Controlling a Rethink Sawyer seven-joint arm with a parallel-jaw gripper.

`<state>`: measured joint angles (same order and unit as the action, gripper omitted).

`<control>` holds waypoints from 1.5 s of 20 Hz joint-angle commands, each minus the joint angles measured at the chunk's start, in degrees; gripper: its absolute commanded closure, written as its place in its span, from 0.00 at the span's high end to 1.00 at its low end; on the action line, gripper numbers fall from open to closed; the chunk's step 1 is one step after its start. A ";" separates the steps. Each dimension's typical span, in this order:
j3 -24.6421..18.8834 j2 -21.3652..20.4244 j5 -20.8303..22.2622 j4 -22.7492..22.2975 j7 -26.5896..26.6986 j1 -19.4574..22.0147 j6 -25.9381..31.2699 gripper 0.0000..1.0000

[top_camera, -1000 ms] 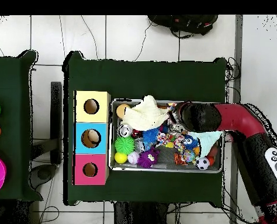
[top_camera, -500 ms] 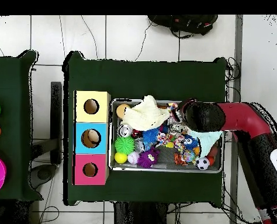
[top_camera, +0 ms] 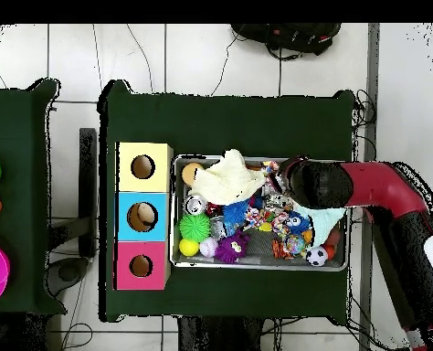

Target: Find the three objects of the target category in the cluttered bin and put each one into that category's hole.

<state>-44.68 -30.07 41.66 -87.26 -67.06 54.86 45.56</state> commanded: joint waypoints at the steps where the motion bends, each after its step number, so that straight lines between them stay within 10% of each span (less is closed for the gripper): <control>1: 2.04 3.06 6.99 -7.48 9.00 2.46 -7.80 1.00; 14: 0.90 10.90 6.53 0.45 20.78 3.71 0.69 1.00; 22: 2.54 -0.89 6.78 -14.77 15.27 6.15 1.66 1.00; 30: -0.55 -10.64 9.03 -20.53 17.99 11.63 -2.91 1.00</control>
<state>-44.65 -32.26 46.46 -100.08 -66.84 62.82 40.34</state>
